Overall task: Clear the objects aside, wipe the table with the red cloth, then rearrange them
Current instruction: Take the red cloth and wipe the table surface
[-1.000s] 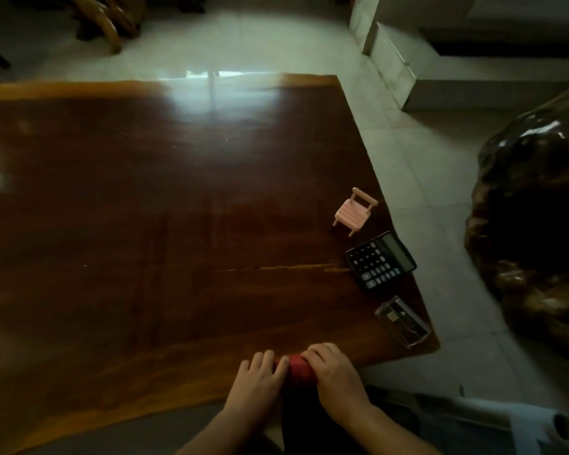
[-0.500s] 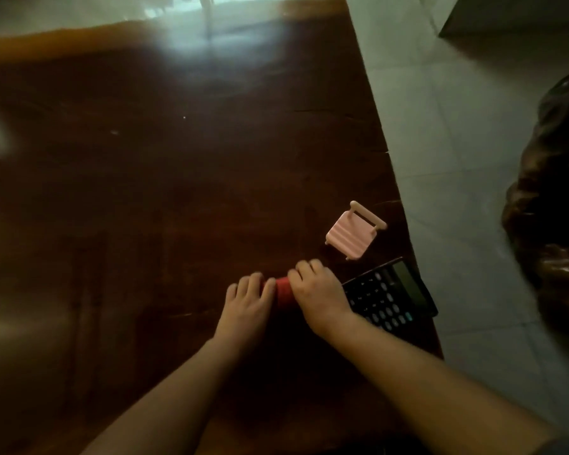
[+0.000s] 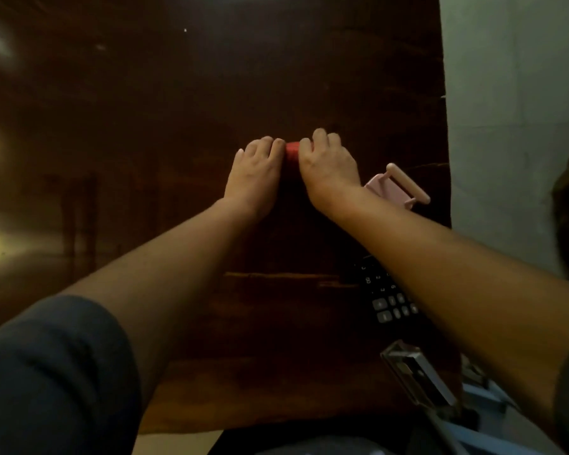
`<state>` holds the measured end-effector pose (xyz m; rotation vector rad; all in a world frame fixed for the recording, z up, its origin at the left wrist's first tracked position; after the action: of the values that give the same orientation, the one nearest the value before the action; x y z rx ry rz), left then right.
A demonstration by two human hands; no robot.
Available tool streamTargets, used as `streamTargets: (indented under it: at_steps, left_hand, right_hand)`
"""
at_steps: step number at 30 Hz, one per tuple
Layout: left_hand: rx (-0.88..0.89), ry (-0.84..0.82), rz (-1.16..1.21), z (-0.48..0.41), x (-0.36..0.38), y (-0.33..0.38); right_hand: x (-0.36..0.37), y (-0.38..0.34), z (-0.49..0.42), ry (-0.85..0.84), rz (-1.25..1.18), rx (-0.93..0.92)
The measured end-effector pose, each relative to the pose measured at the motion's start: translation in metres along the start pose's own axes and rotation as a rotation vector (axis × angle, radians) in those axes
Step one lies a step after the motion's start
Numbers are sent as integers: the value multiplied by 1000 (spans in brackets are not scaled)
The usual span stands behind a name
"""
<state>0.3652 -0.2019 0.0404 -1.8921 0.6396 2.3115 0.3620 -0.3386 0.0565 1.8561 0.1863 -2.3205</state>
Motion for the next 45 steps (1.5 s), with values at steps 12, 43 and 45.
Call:
streamTargets:
  at_steps: [12, 43, 45]
  left_hand:
    - [30, -145, -47, 114, 30, 26]
    - [-107, -129, 109, 508, 19, -230]
    - [-137, -128, 82, 529, 15, -257]
  right_hand:
    - [35, -38, 114, -160, 38, -37]
    - [60, -433, 278, -156, -148, -159]
    - [61, -464, 276, -148, -132, -231]
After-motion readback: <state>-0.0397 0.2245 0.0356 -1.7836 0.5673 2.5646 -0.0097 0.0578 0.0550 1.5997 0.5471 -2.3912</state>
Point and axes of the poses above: each hand's wrist, its own z-axis away from the middle knuckle, its own x-axis out of the palm, y = z × x, the point moved 2 cm from there along -z, towards the middle knuckle, and after that the axes turned 3 degrees about z, right-handed, at the moved point
